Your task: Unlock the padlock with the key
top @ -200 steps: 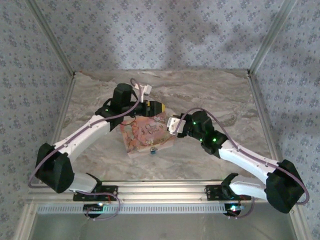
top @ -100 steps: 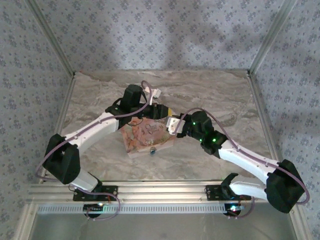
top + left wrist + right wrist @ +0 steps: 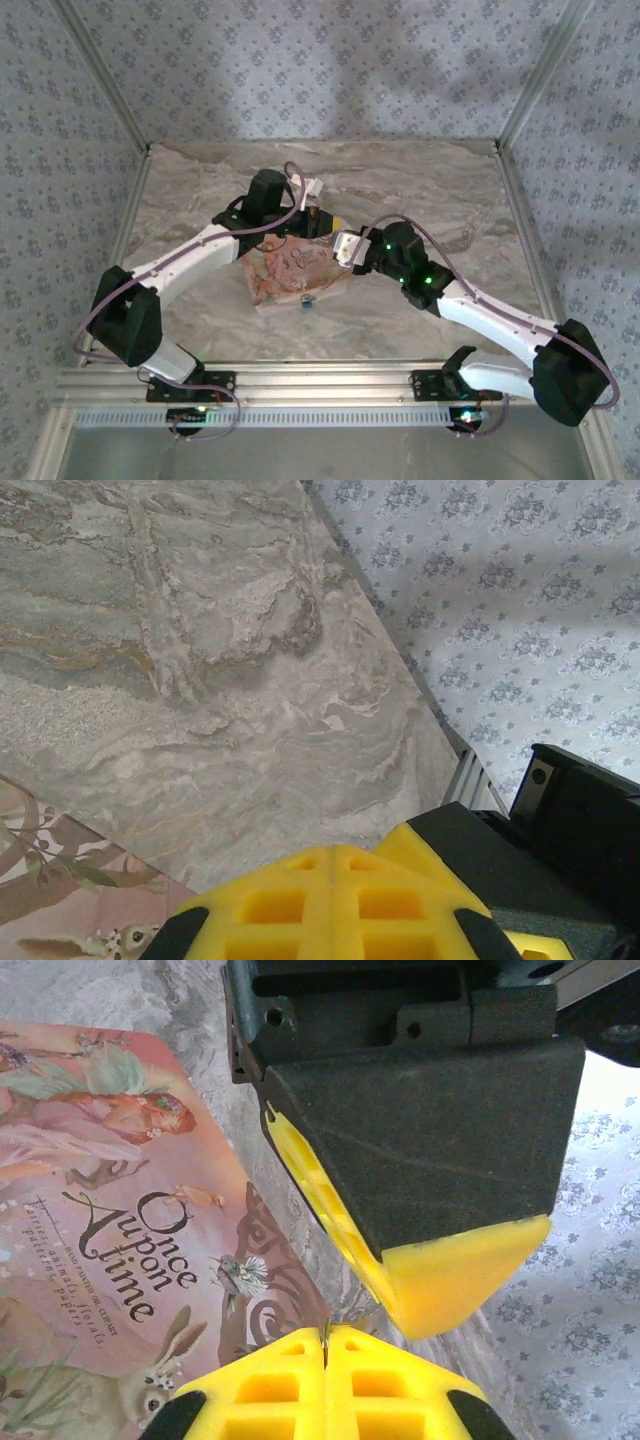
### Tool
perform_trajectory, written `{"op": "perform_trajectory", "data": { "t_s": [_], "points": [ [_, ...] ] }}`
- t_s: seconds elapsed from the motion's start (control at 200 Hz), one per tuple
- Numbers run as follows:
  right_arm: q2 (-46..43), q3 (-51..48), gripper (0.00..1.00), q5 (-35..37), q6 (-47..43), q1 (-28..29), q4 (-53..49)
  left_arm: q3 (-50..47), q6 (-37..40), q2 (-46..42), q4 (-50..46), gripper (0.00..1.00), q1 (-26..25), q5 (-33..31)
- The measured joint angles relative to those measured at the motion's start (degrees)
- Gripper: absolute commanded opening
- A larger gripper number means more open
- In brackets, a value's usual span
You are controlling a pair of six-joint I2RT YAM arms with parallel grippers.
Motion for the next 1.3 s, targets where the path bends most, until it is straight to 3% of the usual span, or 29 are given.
{"op": "perform_trajectory", "data": {
  "t_s": [0.18, 0.355, 0.465, 0.65, 0.849, 1.059, 1.299],
  "points": [
    [-3.63, -0.22, 0.38, -4.17, 4.52, -3.45, -1.70, 0.00, 2.05, -0.35, -0.13, 0.00, 0.04, -0.55],
    [-8.74, -2.34, 0.52, -15.21, 14.78, -11.80, 0.07, -1.09, 4.28, -3.21, 1.62, 0.00, 1.09, -1.05],
    [-8.87, -3.28, 0.54, -20.48, 20.31, -14.62, 0.98, -1.51, 5.18, -4.44, 3.34, 0.00, 1.44, -1.05],
    [-3.13, -3.54, 0.57, -35.65, 43.67, -19.78, 14.01, -3.61, 6.23, -5.84, 7.74, 0.00, 1.46, 1.51],
    [2.36, -3.37, 0.56, -41.66, 60.70, -19.71, 26.53, -4.83, 6.32, -7.37, 12.00, 0.00, 1.46, 3.98],
    [6.38, -2.21, 0.52, -43.45, 68.35, -18.53, 31.82, -5.35, 6.40, -7.82, 13.79, 0.00, 1.46, 5.01],
    [8.46, -0.61, 0.39, -44.00, 70.55, -16.48, 32.54, -5.44, 6.43, -7.82, 13.81, 0.00, 1.46, 5.42]
  ]
}}
